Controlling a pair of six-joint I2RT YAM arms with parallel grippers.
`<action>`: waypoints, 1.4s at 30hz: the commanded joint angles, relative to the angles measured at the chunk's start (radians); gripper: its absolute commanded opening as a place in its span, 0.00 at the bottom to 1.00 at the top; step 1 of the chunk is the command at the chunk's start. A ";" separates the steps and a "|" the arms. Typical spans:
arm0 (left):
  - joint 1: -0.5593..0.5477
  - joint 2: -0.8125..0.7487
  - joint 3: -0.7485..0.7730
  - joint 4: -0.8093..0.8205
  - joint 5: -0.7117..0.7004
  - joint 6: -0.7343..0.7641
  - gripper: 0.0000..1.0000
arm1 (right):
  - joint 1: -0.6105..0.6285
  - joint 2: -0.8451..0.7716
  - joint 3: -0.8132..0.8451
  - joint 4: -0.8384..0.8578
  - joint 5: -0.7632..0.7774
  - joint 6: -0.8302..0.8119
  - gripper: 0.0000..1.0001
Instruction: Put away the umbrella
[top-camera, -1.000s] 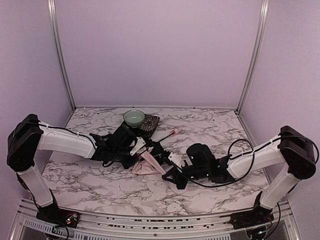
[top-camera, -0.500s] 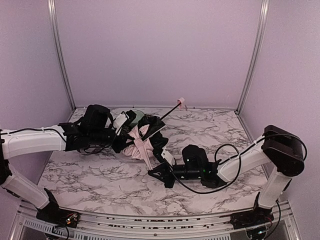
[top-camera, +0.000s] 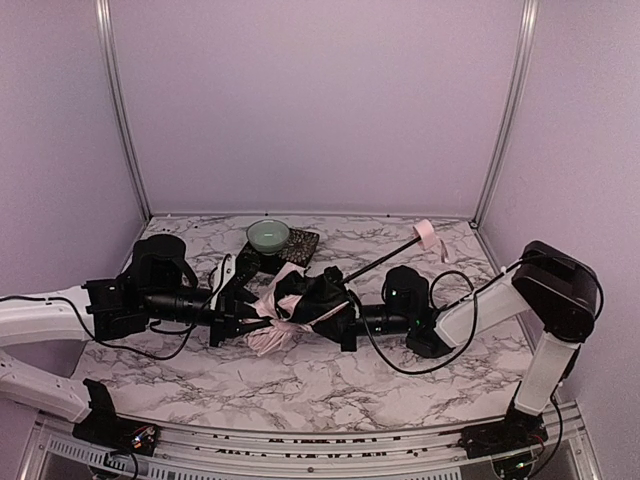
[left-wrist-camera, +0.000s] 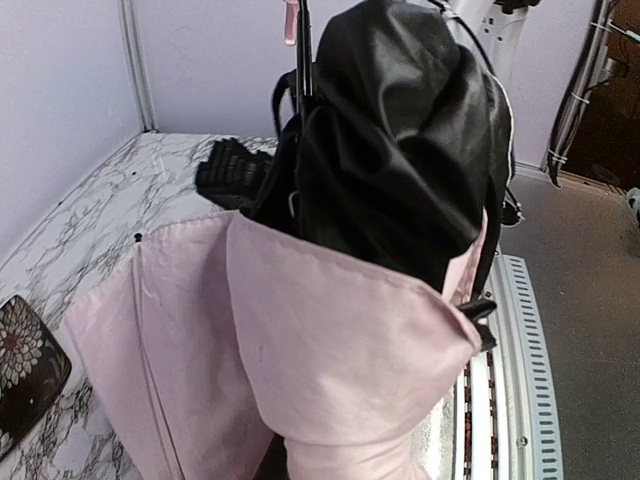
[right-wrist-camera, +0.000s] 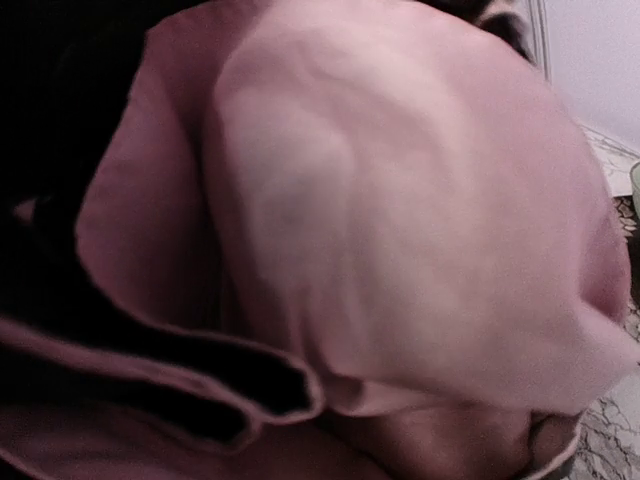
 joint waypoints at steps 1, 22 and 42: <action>-0.100 -0.046 0.061 0.225 0.289 0.037 0.00 | -0.095 0.059 0.032 -0.058 -0.001 0.030 0.00; -0.163 0.238 0.060 -0.276 0.084 0.479 0.00 | -0.179 0.202 0.219 0.090 -0.054 -0.010 0.00; -0.183 0.808 0.307 -0.521 -0.142 0.397 0.00 | -0.242 0.294 0.154 -0.045 0.044 0.182 0.25</action>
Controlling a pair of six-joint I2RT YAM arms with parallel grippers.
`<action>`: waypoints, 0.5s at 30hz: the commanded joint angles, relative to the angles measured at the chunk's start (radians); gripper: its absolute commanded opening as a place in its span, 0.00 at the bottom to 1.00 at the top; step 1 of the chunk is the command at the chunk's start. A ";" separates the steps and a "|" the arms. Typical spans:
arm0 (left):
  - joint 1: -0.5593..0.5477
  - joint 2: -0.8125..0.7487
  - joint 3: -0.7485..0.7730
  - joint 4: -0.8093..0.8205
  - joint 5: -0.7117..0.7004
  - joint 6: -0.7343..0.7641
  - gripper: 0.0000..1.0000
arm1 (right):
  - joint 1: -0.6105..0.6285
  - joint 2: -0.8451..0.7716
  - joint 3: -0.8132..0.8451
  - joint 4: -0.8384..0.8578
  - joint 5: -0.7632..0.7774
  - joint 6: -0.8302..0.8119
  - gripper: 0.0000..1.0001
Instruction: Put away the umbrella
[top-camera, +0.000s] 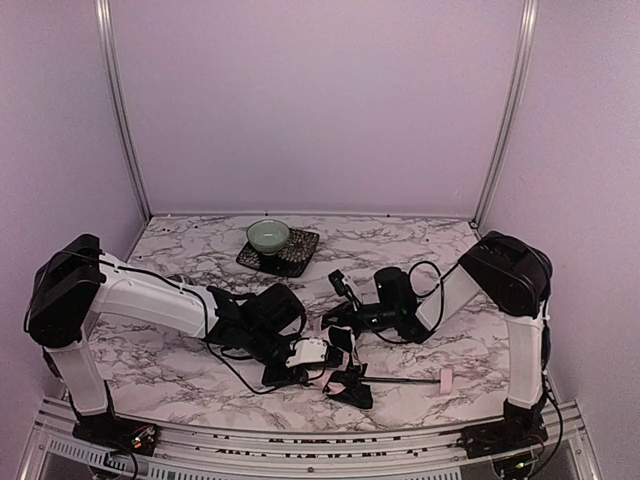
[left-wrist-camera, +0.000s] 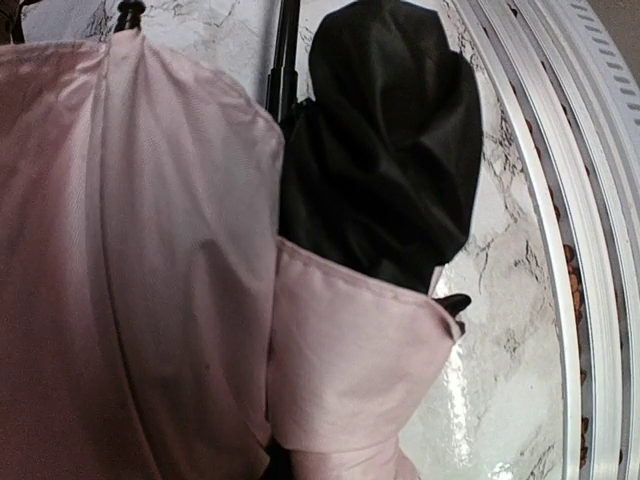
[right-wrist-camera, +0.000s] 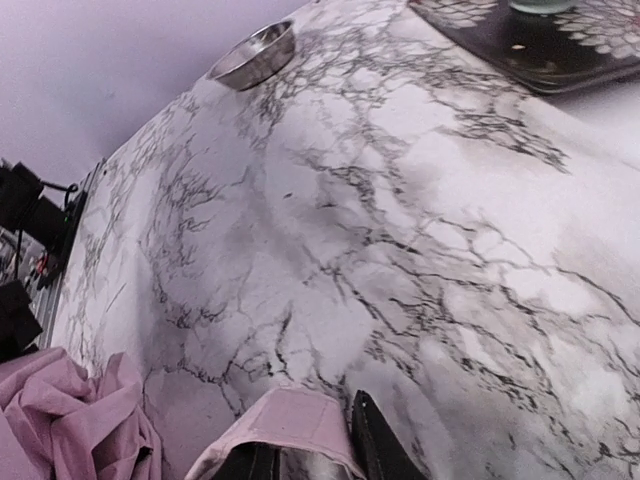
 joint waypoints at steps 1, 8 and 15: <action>-0.005 0.116 -0.001 -0.211 -0.016 -0.032 0.00 | -0.075 -0.037 -0.057 0.127 0.107 0.145 0.25; 0.008 0.165 0.032 -0.262 -0.013 -0.043 0.00 | -0.239 -0.220 -0.097 -0.012 0.126 0.132 0.31; 0.042 0.202 0.104 -0.347 0.055 -0.063 0.00 | -0.262 -0.520 -0.096 -0.366 0.245 -0.054 0.38</action>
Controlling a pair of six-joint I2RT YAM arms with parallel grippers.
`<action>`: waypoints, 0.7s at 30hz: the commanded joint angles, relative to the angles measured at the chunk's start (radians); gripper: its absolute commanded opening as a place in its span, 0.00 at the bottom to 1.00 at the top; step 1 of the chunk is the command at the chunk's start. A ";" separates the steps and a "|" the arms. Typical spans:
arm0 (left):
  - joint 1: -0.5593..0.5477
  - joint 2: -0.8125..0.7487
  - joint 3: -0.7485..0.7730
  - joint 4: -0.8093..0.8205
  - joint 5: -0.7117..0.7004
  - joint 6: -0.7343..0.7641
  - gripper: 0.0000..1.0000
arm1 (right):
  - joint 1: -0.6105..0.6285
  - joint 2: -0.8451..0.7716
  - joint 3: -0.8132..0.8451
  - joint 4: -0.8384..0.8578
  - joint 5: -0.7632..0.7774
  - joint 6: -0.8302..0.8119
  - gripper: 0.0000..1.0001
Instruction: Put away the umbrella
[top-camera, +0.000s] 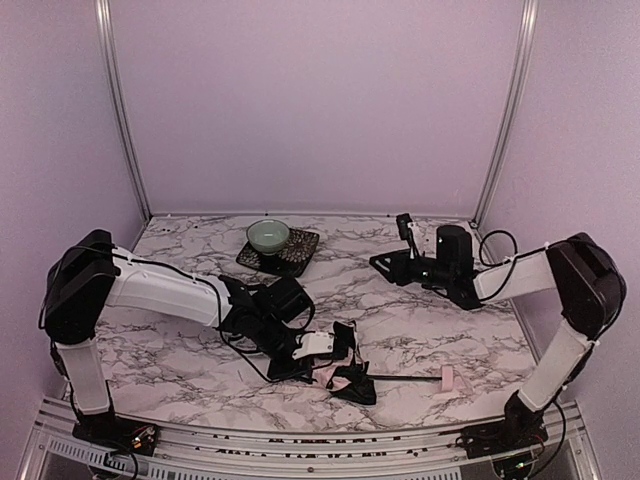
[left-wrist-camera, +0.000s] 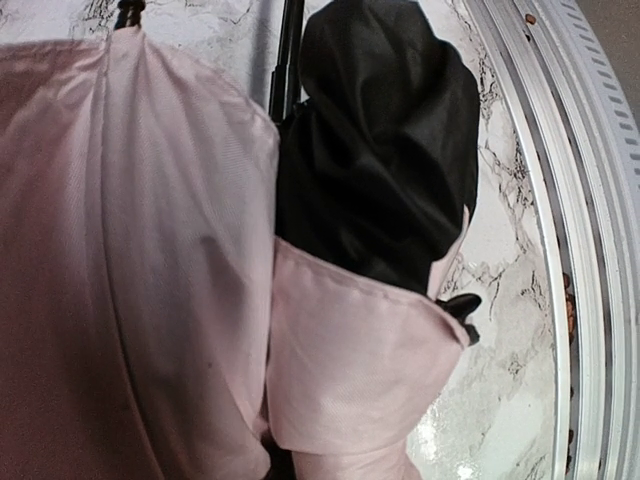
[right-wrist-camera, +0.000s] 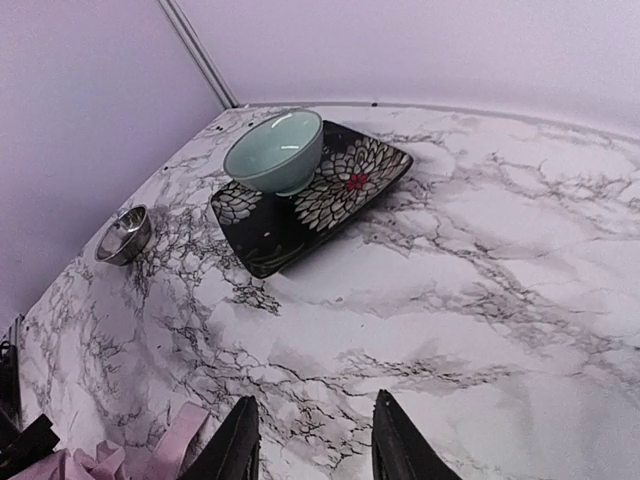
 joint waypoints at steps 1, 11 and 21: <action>0.022 0.125 -0.018 -0.239 0.010 -0.037 0.00 | 0.013 -0.188 -0.010 -0.224 0.066 -0.122 0.38; 0.087 0.187 0.069 -0.343 0.122 -0.091 0.00 | 0.553 -0.572 -0.157 -0.504 0.271 -0.665 0.37; 0.119 0.218 0.112 -0.403 0.171 -0.114 0.00 | 0.911 -0.447 -0.149 -0.581 0.666 -0.898 0.47</action>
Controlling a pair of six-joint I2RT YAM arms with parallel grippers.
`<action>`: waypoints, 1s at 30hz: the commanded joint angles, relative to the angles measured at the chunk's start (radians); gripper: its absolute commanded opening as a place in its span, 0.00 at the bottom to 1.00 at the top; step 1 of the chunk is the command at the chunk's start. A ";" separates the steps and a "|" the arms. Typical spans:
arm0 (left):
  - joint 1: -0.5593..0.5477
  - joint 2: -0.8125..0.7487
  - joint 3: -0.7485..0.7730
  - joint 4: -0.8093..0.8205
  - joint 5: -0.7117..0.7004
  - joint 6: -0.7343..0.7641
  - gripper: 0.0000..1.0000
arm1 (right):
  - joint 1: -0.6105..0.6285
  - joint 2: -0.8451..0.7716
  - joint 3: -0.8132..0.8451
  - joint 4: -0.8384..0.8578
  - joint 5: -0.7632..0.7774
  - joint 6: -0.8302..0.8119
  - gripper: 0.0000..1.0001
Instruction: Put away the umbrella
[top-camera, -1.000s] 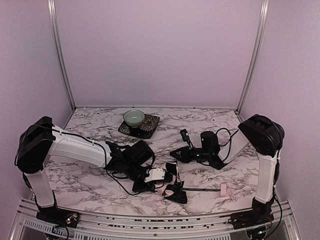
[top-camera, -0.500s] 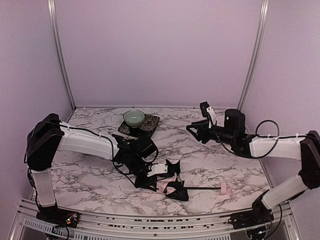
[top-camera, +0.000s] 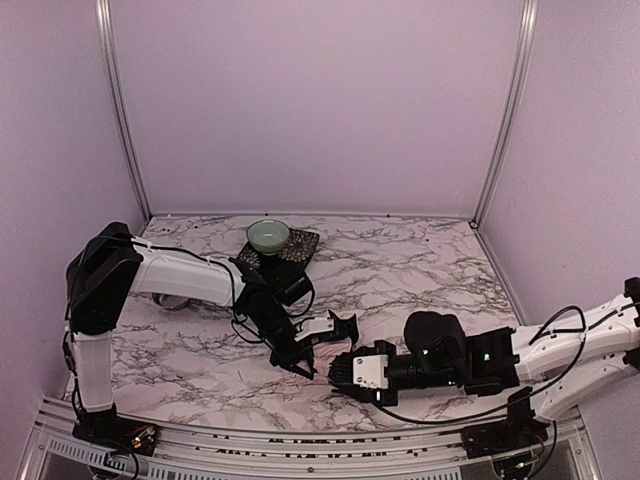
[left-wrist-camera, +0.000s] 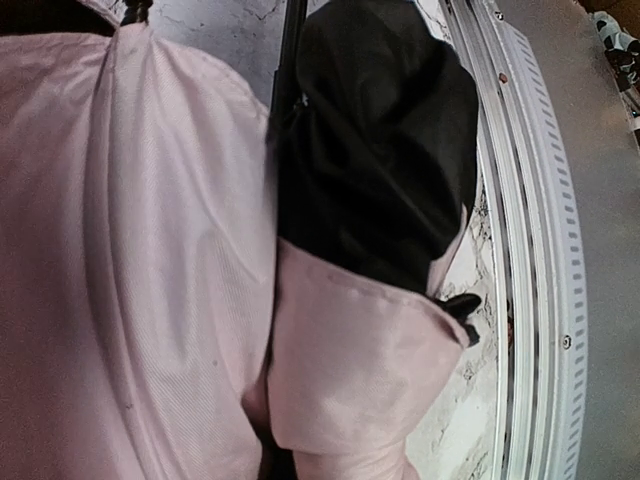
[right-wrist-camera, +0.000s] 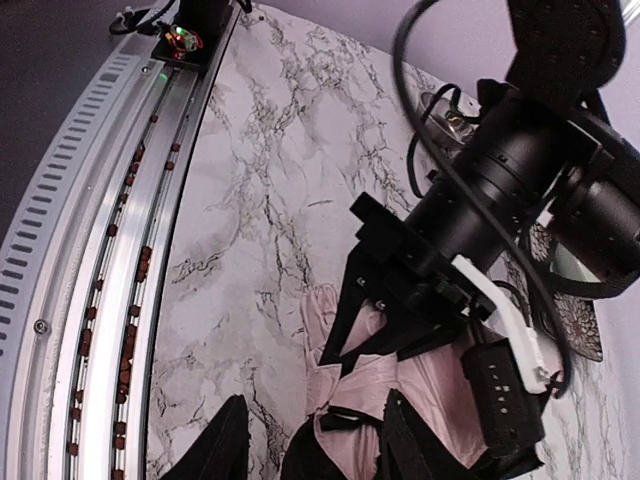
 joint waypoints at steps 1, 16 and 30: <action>0.015 0.098 -0.051 -0.213 -0.069 -0.038 0.00 | 0.063 0.137 0.062 -0.089 0.254 -0.159 0.51; 0.016 0.114 -0.041 -0.242 -0.035 -0.031 0.00 | 0.049 0.394 0.097 0.046 0.529 -0.325 0.74; 0.016 0.132 -0.028 -0.257 -0.017 -0.029 0.00 | -0.019 0.432 0.131 0.059 0.428 -0.317 0.89</action>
